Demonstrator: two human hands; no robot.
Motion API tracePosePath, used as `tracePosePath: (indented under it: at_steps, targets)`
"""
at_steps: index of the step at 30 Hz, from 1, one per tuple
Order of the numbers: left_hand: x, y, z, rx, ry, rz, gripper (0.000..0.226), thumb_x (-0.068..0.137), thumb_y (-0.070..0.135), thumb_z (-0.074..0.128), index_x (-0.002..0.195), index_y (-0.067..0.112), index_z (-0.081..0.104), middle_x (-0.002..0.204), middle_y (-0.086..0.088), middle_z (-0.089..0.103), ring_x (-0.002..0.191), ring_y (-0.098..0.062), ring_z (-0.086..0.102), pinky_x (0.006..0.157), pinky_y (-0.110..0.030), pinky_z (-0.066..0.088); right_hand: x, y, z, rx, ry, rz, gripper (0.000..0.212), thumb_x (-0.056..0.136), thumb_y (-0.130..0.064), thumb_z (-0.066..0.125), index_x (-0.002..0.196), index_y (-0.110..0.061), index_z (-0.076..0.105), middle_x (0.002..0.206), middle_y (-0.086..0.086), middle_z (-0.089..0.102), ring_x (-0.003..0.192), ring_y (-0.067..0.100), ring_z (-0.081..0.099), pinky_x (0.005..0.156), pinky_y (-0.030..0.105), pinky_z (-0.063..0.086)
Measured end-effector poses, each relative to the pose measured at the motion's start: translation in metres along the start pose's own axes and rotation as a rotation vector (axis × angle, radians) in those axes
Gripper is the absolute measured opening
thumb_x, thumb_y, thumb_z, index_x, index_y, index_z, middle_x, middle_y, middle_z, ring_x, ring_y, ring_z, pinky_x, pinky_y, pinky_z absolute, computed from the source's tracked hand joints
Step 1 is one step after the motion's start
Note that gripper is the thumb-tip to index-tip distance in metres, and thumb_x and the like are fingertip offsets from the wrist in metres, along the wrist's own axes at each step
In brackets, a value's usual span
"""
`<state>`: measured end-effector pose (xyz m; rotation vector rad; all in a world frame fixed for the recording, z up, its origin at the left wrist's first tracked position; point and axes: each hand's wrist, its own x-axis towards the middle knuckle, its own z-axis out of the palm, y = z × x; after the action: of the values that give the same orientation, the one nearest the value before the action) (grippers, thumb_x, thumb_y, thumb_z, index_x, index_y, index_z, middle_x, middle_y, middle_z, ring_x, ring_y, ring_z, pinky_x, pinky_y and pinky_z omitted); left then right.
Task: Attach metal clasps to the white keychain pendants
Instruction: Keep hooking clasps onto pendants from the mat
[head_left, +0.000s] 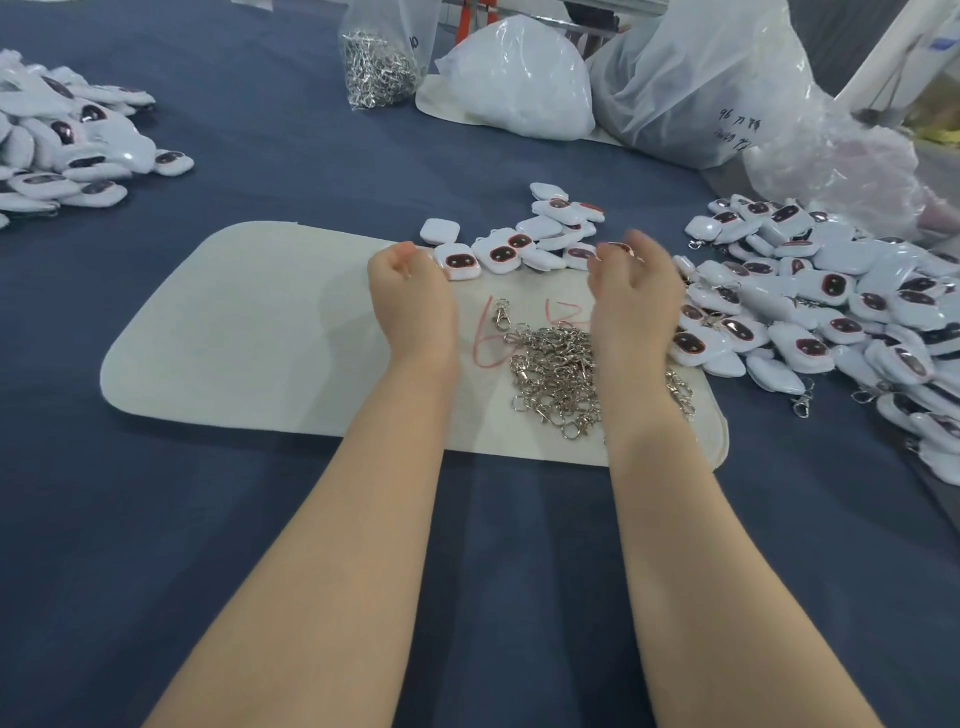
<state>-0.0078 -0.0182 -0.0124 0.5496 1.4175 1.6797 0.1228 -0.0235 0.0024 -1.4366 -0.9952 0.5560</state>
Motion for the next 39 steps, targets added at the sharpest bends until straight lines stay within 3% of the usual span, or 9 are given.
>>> tracePosePath:
  at_steps: [4,9,12,15,19,23,28,36,39]
  targets:
    - [-0.002,0.000,0.001,-0.017,0.045,0.019,0.025,0.094,0.011,0.037,0.114,0.014,0.052,0.115,0.002,0.057,0.113,-0.020,0.057,0.100,-0.036,0.046,-0.015,0.001,0.029,-0.373,-0.284,-0.295,0.032,0.096,-0.012,0.043,0.123,-0.012,0.058,0.126,0.001,0.060,0.114,0.011,0.051,0.089,0.011,0.030]
    - [0.001,0.003,-0.003,0.110,0.101,0.180,0.034,0.093,0.007,0.036,0.122,0.011,0.052,0.125,0.001,0.054,0.112,-0.011,0.050,0.081,-0.009,0.036,-0.013,0.001,0.074,-0.780,-0.512,-0.426,0.041,0.095,-0.020,0.044,0.136,-0.023,0.047,0.142,0.010,0.039,0.133,0.027,0.033,0.109,0.042,0.026]
    - [0.007,-0.004,-0.006,0.505,0.034,0.361,0.034,0.095,0.015,0.035,0.119,0.013,0.059,0.133,0.001,0.054,0.129,-0.016,0.042,0.103,-0.026,0.032,-0.012,0.004,0.088,-0.894,-0.612,-0.353,0.039,0.097,-0.032,0.041,0.136,-0.033,0.043,0.145,0.004,0.033,0.137,0.025,0.024,0.109,0.048,0.025]
    - [0.010,-0.007,-0.008,0.931,-0.025,0.349,0.045,0.100,0.031,0.023,0.119,0.014,0.060,0.140,-0.002,0.049,0.138,-0.025,0.029,0.113,-0.049,0.017,-0.016,0.009,0.084,-0.971,-0.646,-0.357,0.034,0.097,-0.034,0.041,0.129,-0.031,0.048,0.143,0.002,0.036,0.138,0.022,0.023,0.106,0.049,0.024]
    - [0.008,-0.010,-0.004,1.000,-0.157,0.340,0.054,0.101,0.041,0.016,0.105,0.014,0.063,0.125,-0.003,0.059,0.126,-0.027,0.044,0.114,-0.051,0.011,-0.019,0.007,0.067,-0.899,-0.472,-0.385,0.021,0.095,-0.025,0.043,0.109,-0.024,0.058,0.122,0.006,0.052,0.122,0.025,0.043,0.102,0.047,0.033]
    - [0.000,-0.010,0.002,1.003,-0.189,0.394,0.049,0.101,0.039,0.018,0.089,0.016,0.060,0.110,-0.004,0.065,0.116,-0.027,0.050,0.113,-0.049,0.016,-0.017,0.003,0.049,-0.905,-0.464,-0.317,0.021,0.094,-0.020,0.046,0.112,-0.015,0.054,0.123,0.011,0.051,0.119,0.031,0.045,0.099,0.045,0.037]
    - [-0.007,-0.010,0.007,0.938,-0.270,0.440,0.042,0.102,0.036,0.025,0.094,0.013,0.060,0.107,-0.009,0.065,0.107,-0.034,0.053,0.096,-0.040,0.036,-0.008,0.003,0.025,-0.690,-0.335,-0.300,0.022,0.091,-0.007,0.044,0.110,-0.010,0.054,0.112,0.010,0.062,0.105,0.029,0.054,0.083,0.033,0.040]
    - [-0.014,-0.011,0.010,0.739,-0.299,0.493,0.027,0.098,0.023,0.039,0.095,0.012,0.063,0.096,-0.004,0.066,0.092,-0.025,0.058,0.079,-0.035,0.044,-0.008,0.012,0.011,-0.333,-0.151,-0.149,0.016,0.095,-0.012,0.046,0.106,-0.014,0.057,0.080,-0.010,0.058,0.087,0.021,0.058,0.076,0.020,0.039]
    - [-0.019,-0.011,0.014,0.619,-0.420,0.423,0.027,0.098,0.031,0.043,0.101,0.015,0.064,0.093,0.001,0.069,0.089,-0.016,0.064,0.079,-0.028,0.045,-0.007,0.005,0.013,-0.068,-0.171,-0.016,0.006,0.091,-0.015,0.054,0.094,-0.019,0.059,0.094,-0.001,0.065,0.095,0.021,0.063,0.090,0.039,0.050]
